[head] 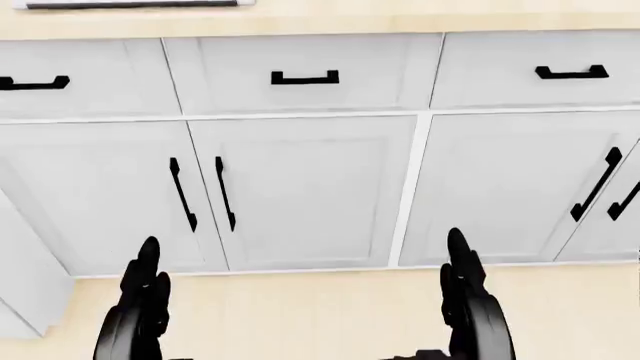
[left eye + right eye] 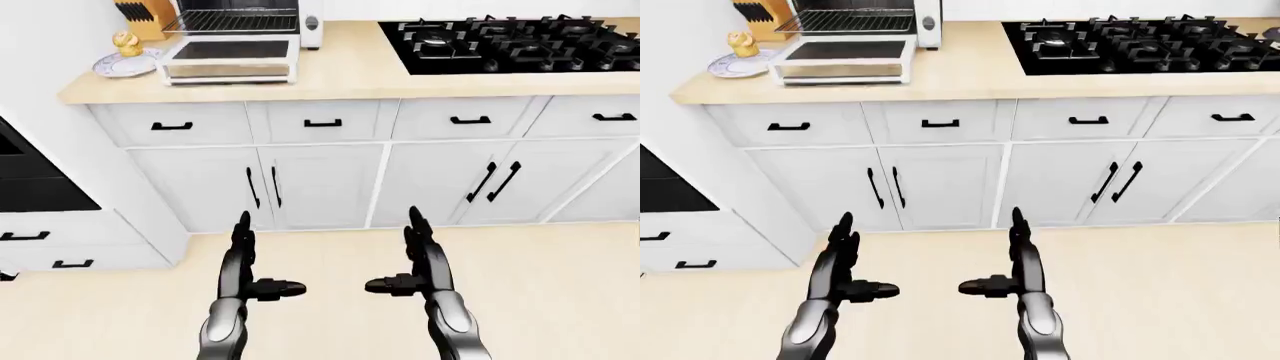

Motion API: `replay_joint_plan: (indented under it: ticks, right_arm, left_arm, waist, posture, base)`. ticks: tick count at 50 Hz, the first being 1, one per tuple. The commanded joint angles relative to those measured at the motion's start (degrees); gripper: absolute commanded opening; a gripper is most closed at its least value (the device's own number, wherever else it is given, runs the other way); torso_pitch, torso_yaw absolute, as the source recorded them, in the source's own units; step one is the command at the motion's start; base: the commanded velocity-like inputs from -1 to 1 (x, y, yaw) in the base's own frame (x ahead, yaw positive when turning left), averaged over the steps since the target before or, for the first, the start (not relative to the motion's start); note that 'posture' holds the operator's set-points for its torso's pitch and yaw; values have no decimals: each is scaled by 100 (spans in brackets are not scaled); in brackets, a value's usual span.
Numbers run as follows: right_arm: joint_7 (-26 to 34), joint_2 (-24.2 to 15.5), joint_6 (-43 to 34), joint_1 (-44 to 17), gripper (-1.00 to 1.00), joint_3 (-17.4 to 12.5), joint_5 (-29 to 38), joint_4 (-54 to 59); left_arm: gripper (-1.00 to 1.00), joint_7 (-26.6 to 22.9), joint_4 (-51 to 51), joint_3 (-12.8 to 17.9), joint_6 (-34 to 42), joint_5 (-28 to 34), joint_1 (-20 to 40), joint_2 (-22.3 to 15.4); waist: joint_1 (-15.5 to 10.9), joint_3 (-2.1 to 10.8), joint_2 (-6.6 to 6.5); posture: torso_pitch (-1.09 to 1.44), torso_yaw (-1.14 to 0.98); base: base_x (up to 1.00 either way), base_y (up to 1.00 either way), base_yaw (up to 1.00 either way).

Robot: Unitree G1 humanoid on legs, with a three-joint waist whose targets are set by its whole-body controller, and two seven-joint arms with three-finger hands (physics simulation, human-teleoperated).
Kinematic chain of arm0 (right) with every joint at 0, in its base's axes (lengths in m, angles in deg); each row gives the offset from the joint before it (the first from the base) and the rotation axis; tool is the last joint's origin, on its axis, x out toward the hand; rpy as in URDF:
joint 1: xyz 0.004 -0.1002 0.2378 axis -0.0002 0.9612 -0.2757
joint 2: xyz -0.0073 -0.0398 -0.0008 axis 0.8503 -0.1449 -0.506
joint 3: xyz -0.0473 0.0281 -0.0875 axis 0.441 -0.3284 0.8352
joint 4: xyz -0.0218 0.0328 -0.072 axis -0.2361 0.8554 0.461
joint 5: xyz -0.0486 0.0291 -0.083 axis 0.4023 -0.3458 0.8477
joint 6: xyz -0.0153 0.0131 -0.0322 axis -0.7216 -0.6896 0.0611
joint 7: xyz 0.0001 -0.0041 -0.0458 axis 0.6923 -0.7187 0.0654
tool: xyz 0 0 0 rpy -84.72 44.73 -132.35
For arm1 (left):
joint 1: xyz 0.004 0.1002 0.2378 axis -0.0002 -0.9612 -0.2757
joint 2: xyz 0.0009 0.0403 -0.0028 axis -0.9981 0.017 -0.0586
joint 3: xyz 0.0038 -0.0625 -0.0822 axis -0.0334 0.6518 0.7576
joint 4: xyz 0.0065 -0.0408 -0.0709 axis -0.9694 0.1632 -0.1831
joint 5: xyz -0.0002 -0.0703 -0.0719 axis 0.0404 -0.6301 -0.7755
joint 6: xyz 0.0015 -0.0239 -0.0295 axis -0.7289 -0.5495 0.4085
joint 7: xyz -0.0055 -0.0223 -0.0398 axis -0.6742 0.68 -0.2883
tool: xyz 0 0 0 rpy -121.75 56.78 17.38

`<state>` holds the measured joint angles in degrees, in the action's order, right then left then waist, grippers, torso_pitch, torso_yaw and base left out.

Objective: Place the scone on the rack of the toaster oven.

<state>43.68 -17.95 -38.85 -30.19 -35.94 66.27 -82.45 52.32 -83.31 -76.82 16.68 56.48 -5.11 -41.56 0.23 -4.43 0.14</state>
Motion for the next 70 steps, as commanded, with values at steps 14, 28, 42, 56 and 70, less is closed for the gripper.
replay_joint_plan:
  ticks: [14, 28, 42, 56, 70]
  right_arm:
    - [86, -89, -2178, -710, 100, 88, 197, -3620]
    - [353, -553, -4084, -2224, 100, -353, 219, -5024]
    - [284, -1213, -4070, -3757, 100, -711, -313, -3765]
    - [34, -1246, -4350, -4302, 100, -614, -558, -3801]
    - [-174, -1176, -4590, -4268, 100, -582, -710, -4167]
  left_arm:
    - [100, 35, -2966, 128, 2098, 213, 868, -168]
    - [100, -18, -3773, 488, 4019, 96, 2766, -708]
    - [100, -132, -2654, 659, 4093, -132, 4177, -1303]
    - [100, 123, -2920, 858, 4405, -362, 4420, -1609]
    - [100, 184, -3234, 980, 4631, -514, 4340, -1761]
  waist:
    - [-63, 507, 27]
    - [14, 364, 300]
    - [64, 290, -434]
    - [-73, 288, -73]
    - [31, 314, -506]
  posture:
    - [0, 0]
    - [0, 0]
    - [0, 0]
    - [0, 0]
    - [0, 0]
  base:
    - [0, 0, 0]
    - [4, 24, 0]
    - [21, 74, 0]
    - [22, 42, 0]
    - [22, 37, 0]
